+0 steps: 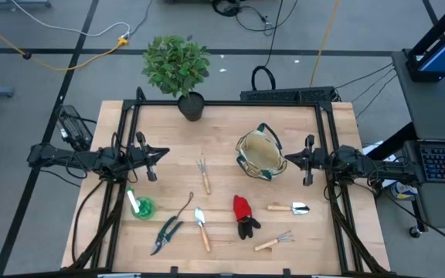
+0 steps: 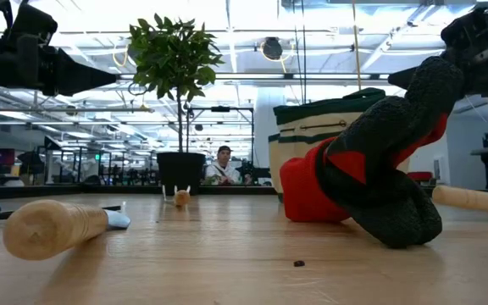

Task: Pick & Place Garden tools in Gardening bag
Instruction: Put the green spray bottle into the light brown gardening bag

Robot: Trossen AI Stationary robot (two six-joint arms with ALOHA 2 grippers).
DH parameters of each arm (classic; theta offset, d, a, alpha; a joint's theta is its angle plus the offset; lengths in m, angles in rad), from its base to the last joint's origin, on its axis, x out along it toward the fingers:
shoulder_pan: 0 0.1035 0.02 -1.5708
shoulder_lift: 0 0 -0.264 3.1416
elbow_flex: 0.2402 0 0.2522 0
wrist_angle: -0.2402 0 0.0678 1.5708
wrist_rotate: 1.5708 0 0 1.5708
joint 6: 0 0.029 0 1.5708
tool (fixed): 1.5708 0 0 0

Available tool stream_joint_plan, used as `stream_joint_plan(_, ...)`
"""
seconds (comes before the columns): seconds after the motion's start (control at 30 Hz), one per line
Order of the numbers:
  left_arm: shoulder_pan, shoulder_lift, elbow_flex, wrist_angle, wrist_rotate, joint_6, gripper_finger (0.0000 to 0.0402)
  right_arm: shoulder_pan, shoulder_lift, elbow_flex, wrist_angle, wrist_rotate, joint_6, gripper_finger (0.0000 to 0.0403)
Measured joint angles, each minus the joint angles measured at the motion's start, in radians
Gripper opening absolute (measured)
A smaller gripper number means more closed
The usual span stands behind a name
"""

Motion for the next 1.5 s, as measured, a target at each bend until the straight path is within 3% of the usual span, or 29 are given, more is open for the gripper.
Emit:
stream_joint_plan(0.6, 0.000, 0.000, 0.000, 0.022, 0.027, -0.041, 0.0024, 0.000, 0.005, 0.000, 0.216, 0.029, -0.130, 0.0000)
stream_joint_plan(1.0, 0.000, 0.000, 0.025, 0.283, 0.171, 0.000, 0.0024, 0.000, 0.006, 0.000, 0.313, 0.024, -0.136, 0.0000)
stream_joint_plan(1.23, 0.000, 0.000, 0.184, 0.027, 0.273, -0.050, 0.0038, 0.000, 0.013, 0.000, 0.317, 0.023, -0.142, 0.0034)
stream_joint_plan(1.4, 0.000, 0.000, 0.315, -0.200, 0.273, -0.049, 0.0089, 0.000, 0.024, 0.000, 0.318, 0.023, -0.116, 0.0085)
stream_joint_plan(1.5, 0.000, -0.001, 0.382, -0.312, 0.334, -0.058, 0.0125, 0.000, 0.029, 0.001, 0.318, 0.023, -0.054, 0.0112)
